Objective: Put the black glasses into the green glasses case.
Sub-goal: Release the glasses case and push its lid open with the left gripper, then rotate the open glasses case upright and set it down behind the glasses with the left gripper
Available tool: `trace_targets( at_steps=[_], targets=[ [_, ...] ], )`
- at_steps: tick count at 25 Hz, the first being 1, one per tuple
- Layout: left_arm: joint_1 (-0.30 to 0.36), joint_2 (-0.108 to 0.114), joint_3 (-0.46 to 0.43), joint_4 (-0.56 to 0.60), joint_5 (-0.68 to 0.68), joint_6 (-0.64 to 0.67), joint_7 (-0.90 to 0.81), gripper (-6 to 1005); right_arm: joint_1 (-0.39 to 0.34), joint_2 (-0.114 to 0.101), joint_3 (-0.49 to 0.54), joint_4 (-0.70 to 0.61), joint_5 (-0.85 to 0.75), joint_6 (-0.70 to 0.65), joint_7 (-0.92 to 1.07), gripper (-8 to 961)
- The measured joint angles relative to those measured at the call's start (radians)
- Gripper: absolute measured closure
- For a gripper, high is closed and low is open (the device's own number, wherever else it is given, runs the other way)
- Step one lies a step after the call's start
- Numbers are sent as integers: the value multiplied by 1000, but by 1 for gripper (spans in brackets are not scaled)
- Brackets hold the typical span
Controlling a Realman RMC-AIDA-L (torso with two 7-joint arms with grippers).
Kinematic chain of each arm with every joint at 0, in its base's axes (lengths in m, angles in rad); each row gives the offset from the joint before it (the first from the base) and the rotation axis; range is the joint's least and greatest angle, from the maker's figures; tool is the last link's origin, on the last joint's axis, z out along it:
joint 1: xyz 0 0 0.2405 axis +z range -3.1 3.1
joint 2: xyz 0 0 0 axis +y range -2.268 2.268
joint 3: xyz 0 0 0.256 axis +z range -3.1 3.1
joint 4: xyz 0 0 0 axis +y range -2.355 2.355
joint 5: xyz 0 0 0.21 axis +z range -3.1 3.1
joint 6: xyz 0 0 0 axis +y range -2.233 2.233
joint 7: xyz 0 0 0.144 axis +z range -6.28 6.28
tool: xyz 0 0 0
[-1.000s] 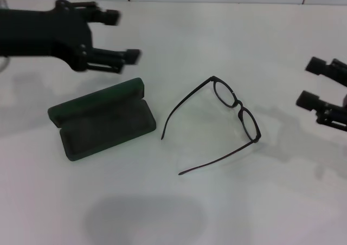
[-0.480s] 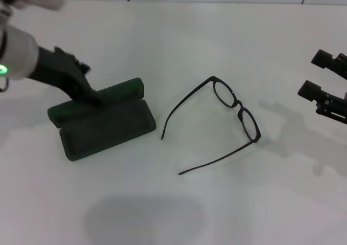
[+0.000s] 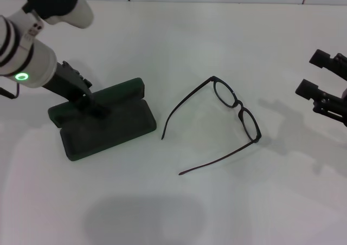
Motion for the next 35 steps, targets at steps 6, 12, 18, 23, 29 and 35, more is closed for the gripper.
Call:
trace_targets(
  at_steps=[6,12,18,23,29,35],
  targets=[
    [-32,0,10,-56,24,4,-6,219,-4,2,0,1,0,1,-2,127],
    [-31,-1,22,-43,26,4,-8,566,-2,2,0,20,0,2,-6,126],
    [-26,-1,23,-8,22,5,-8,737,-2,1,0,25,0,1,-9,126],
    [-31,-1,46,65,26,3,-7,779,-4,1,-1,25,0,1,-9,126],
    [-76,1,98,128,30,-61,41,801,18,2,-8,21,-59,-24,-9,127],
    [-205,-1,184,-10,29,-221,110,796,29,22,-15,25,-103,-47,-7,127]
  ],
)
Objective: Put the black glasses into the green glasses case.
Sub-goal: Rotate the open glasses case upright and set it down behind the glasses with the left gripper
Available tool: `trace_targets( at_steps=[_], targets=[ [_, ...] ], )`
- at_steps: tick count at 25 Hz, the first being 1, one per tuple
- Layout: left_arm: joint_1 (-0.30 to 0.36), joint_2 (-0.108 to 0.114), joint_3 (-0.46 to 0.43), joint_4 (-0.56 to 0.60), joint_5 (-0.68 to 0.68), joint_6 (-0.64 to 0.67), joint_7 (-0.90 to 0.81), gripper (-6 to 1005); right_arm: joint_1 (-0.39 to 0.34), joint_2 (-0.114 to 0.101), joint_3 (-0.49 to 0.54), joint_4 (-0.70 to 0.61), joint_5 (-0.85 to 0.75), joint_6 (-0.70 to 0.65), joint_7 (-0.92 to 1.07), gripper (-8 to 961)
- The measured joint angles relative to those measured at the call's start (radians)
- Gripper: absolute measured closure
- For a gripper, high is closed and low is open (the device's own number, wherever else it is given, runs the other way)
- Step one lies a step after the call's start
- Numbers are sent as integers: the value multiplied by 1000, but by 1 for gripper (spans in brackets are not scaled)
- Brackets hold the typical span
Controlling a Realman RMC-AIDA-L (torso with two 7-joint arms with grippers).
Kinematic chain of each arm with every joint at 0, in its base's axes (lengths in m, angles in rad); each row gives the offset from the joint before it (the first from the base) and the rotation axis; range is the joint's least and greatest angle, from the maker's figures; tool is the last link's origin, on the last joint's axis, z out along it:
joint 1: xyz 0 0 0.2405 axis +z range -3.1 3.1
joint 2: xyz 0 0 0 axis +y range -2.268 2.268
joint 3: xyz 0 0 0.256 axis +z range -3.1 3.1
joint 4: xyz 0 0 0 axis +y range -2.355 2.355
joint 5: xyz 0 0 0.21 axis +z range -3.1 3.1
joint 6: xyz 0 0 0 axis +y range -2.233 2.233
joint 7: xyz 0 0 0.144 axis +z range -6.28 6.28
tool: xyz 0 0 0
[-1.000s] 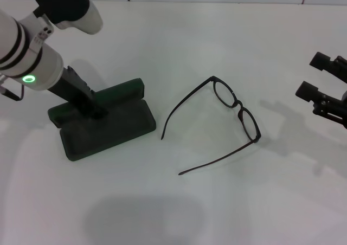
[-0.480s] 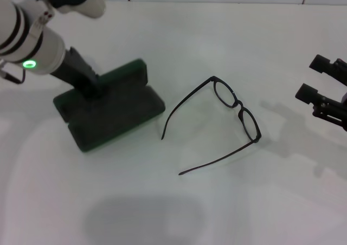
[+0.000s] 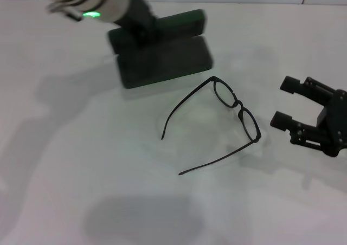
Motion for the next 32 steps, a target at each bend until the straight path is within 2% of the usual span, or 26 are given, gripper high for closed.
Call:
trace_targets(
  at_steps=[5,10,11,12,17,26,32],
  targets=[
    [-112,-2,67,-193,-10,-165,19,792,-12,6,-7,16,-1,-11,0,127],
    [-158,-5,155,-324,-10,-344,20,788,-14,7,-9,34,-1,-16,-1,128],
    [-158,-5,155,-324,-10,-344,20,787,-15,7,-8,37,-1,-16,-1,128],
    [-194,-7,181,-396,-20,-380,22,786,-15,7,-8,39,-1,-16,-1,128],
    [-230,-8,189,-483,-73,-387,55,782,-14,7,-7,39,-1,-11,-2,128],
    [-225,-10,263,-506,-104,-390,77,774,-8,7,-6,39,-1,-8,-3,128],
    [-224,-12,279,-511,-104,-387,66,769,-14,7,-6,40,-1,-7,-3,129]
  ],
)
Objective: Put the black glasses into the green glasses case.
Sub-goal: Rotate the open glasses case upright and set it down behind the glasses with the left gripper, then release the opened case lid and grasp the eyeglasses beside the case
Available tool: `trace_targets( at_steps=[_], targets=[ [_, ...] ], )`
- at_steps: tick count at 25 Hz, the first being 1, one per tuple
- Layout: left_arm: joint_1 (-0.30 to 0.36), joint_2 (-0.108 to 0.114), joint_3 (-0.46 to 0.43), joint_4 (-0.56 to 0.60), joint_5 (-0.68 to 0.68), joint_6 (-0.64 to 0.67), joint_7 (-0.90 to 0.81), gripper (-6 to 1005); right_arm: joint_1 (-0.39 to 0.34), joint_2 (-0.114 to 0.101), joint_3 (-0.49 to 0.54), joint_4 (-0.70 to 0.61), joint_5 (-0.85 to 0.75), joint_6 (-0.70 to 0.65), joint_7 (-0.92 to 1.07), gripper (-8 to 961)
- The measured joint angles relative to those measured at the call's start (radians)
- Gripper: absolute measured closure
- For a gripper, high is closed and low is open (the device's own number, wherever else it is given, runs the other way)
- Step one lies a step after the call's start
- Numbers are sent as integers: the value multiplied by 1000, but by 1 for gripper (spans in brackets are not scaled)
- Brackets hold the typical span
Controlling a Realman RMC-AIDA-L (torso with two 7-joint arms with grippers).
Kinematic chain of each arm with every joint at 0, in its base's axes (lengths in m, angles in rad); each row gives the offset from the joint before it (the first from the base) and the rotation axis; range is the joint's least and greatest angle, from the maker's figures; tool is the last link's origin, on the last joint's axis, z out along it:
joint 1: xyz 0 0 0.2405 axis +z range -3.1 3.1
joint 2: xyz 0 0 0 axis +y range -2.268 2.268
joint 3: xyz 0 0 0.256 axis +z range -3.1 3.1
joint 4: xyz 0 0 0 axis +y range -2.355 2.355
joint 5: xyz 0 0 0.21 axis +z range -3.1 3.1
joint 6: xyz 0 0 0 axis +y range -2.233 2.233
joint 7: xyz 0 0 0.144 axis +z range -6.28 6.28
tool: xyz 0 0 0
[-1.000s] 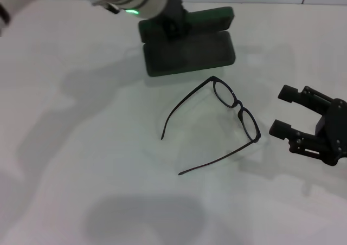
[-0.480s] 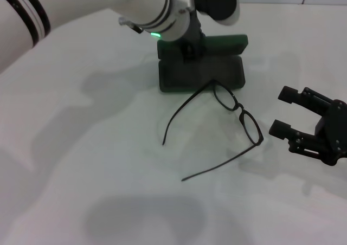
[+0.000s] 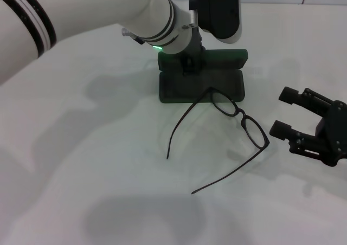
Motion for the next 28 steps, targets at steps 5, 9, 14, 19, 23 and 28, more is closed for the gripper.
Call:
trace_targets(
  at_steps=[5,9,14,19,23,28],
  targets=[
    [0,-1,2,0,0,4,-1,765,0,0,1,9,0,1,0,129],
    [-2,0,3,6,-17,7,-1,762,0,0,3,12,0,1,0,129],
    [-7,5,-6,24,-37,33,3,691,-3,0,5,13,0,0,2,130],
    [2,7,-40,92,-19,78,0,654,-2,0,6,13,0,1,4,130],
    [47,7,-105,182,-30,115,15,630,4,-3,8,13,0,5,6,130],
    [162,10,-196,364,-180,141,56,633,4,-13,9,9,2,41,9,130]
  ],
)
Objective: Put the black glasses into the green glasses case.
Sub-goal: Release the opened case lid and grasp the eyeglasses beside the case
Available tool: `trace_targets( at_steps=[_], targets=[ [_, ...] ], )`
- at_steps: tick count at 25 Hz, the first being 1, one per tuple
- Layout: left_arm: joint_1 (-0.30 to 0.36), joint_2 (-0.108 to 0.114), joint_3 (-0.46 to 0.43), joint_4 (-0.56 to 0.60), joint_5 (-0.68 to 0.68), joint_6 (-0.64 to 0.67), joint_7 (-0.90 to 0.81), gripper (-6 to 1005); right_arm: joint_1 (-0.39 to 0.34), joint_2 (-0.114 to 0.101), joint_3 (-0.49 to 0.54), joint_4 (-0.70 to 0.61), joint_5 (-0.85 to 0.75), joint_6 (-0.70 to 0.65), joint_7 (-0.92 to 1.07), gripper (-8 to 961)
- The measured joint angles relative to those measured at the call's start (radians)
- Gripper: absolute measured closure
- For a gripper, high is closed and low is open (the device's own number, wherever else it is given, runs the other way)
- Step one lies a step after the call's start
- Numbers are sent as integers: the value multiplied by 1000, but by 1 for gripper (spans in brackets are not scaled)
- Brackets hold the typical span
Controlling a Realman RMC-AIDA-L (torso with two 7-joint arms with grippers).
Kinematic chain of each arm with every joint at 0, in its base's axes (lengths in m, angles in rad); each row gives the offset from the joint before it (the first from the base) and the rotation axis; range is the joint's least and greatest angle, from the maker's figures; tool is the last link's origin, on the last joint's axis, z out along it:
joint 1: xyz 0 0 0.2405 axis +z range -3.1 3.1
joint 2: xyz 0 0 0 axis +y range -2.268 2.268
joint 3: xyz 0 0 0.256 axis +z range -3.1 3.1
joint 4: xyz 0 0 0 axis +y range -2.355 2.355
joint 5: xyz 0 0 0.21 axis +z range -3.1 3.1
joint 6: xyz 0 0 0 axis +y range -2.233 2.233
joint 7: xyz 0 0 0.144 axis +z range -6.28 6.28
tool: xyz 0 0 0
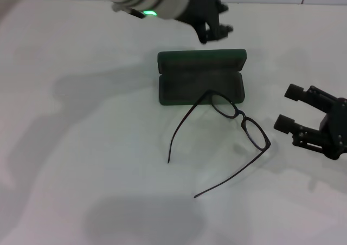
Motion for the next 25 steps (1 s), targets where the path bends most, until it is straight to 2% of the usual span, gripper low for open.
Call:
trace_targets(
  at_steps=[2,7,10,12,13,15,17,20,23,25],
  targets=[
    [78,0,-50,86,-105,2,24,638,0,-6,0,-4,2,15,10,130],
    [315,1,-165,193,-574,15,207,650,5,-14,1,-21,2,37,34,131],
    [447,1,-220,184,-822,47,367,657,17,-36,-2,-137,-63,83,179,131],
    [526,1,-243,156,-947,80,465,662,44,-52,0,-273,-175,139,383,142],
    [551,1,-251,143,-983,97,497,664,49,-54,0,-292,-192,147,419,152],
    [588,1,-271,87,-1056,155,564,860,83,-56,-1,-428,-335,194,614,173],
    [604,1,-284,17,-1109,219,616,896,104,-49,0,-493,-415,208,708,194],
    [608,1,-314,-90,-1147,324,683,950,158,-26,-2,-607,-582,237,900,238],
    [604,2,-347,-166,-1156,399,719,968,259,-2,-7,-666,-794,248,1107,282],
    [599,2,-370,-223,-1164,443,748,968,366,9,-9,-668,-960,227,1242,311]
  ],
)
